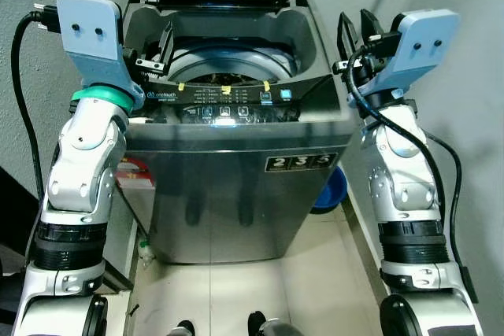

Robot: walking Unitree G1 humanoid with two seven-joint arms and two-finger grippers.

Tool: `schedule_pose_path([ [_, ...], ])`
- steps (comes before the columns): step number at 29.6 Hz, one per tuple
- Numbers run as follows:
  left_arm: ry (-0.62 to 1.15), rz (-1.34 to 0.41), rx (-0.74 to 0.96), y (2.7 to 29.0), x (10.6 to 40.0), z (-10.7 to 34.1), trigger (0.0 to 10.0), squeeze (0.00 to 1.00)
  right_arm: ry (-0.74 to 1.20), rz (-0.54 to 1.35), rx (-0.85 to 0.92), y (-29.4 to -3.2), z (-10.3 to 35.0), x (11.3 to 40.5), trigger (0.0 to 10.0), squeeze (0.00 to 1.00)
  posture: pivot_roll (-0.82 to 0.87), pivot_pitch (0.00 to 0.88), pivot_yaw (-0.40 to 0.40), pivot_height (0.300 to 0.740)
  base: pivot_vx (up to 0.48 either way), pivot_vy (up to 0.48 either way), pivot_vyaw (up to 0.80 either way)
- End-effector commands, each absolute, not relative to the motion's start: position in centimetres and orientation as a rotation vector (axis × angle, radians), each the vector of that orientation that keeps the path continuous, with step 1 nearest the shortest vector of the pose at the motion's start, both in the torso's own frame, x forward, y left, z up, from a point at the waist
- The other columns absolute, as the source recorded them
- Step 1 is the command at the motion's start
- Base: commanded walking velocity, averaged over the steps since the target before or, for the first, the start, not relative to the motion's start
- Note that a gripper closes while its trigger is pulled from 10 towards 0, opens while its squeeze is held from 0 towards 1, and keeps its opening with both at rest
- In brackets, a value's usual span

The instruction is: Clothes washing

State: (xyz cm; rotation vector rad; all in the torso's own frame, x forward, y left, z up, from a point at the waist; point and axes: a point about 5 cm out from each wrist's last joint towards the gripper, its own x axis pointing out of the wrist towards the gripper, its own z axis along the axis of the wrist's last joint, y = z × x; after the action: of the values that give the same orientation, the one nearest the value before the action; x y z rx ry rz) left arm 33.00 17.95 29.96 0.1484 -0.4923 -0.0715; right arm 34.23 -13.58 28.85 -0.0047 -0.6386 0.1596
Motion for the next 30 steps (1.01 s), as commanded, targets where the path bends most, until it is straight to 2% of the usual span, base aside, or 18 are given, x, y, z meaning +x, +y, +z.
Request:
schedule_pose_path([
  [1,-0.498,-0.079,0.147,17.7,33.1,30.0,10.0,0.00,-0.622,0.158,-0.021,-13.7,28.5,34.3,10.0,0.00,0.01,0.016,0.000,0.740,-0.371,0.000,0.00],
  [9,-0.498,-0.079,0.146,17.6,33.2,29.9,10.0,0.00,-0.617,0.157,-0.061,-13.6,28.4,34.3,10.0,0.00,0.01,0.019,-0.003,0.740,-0.370,0.000,0.00],
  [16,-0.496,-0.081,0.143,17.5,33.2,29.8,10.0,0.00,-0.597,0.157,-0.099,-13.4,28.1,34.5,10.0,0.00,0.01,0.017,-0.004,0.740,0.000,0.000,0.79],
  [30,-0.442,-0.150,0.152,15.6,32.9,28.0,10.0,0.00,-0.557,0.225,-0.165,-12.7,26.5,34.4,10.0,0.00,0.02,0.013,-0.008,0.740,0.000,0.000,0.80],
])
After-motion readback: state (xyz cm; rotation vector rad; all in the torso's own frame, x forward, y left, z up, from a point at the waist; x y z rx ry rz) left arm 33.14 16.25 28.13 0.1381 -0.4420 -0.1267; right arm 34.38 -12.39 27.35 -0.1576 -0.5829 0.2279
